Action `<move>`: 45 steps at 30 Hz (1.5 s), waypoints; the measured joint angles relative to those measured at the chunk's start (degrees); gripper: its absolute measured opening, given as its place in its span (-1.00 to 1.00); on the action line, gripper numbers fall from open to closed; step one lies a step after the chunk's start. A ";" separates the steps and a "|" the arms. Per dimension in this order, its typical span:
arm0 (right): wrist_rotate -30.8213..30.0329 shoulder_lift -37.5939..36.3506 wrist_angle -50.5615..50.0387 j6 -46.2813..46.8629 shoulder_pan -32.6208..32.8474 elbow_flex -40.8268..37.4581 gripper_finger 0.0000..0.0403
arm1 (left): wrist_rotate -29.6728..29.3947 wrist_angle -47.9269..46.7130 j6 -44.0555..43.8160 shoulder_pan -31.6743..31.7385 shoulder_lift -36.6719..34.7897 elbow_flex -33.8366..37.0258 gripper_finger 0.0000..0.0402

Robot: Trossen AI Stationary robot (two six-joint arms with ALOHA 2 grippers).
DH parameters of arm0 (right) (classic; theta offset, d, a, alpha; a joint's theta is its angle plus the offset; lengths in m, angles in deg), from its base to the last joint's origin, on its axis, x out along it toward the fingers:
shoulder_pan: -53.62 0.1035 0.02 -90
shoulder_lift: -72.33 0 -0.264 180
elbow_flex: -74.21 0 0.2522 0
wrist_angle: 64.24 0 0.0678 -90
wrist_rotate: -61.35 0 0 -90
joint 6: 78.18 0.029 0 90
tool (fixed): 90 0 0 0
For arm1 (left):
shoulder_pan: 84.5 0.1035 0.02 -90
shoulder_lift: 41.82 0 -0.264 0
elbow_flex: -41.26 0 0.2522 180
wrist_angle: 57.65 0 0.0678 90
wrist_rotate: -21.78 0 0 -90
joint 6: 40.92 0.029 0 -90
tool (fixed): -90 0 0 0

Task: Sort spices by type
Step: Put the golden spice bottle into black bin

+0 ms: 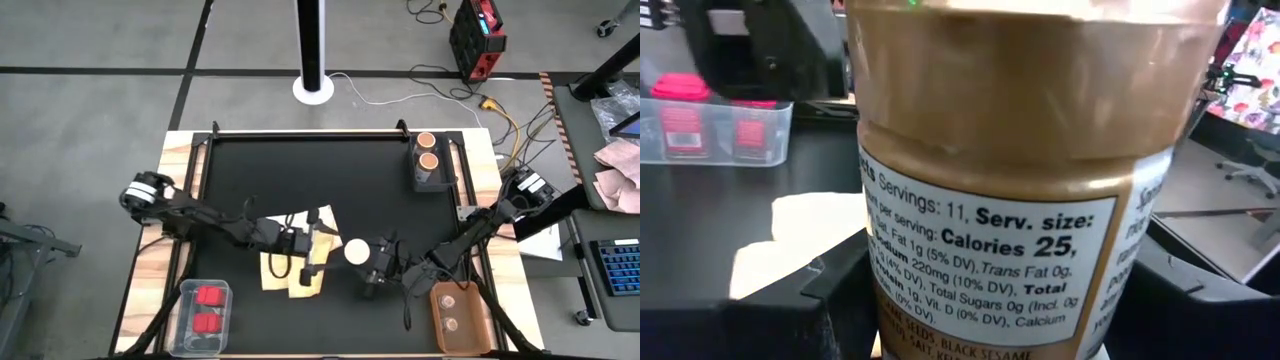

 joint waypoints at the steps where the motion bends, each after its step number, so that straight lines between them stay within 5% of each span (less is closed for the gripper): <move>1: -0.05 0.00 -0.01 0.01 0.00 0.00 0.35 | 0.02 0.85 -0.04 0.44 1.12 -0.72 0.60; 7: 0.25 0.00 -0.10 0.49 0.01 0.00 0.35 | 7.45 1.43 -0.99 2.03 7.61 -6.37 0.60; 23: 1.21 0.00 0.00 1.09 0.00 0.09 0.35 | 6.33 1.94 -1.48 2.22 11.03 -9.89 0.31; 28: 1.77 0.03 -0.72 3.96 0.00 0.09 0.77 | 5.88 -1.42 -1.17 2.21 10.52 -9.82 0.31; 32: 0.12 -0.65 -2.99 6.94 1.17 0.20 0.92 | -0.23 -7.71 1.73 1.16 7.18 -9.23 0.31; 41: -9.27 -5.63 -10.54 10.71 5.40 0.60 0.92 | -20.19 -28.47 5.35 -1.40 -0.01 -9.17 0.31; 45: -9.14 -5.69 -10.55 6.20 4.91 3.47 0.92 | -23.07 -29.55 4.86 -1.82 0.09 -9.15 0.31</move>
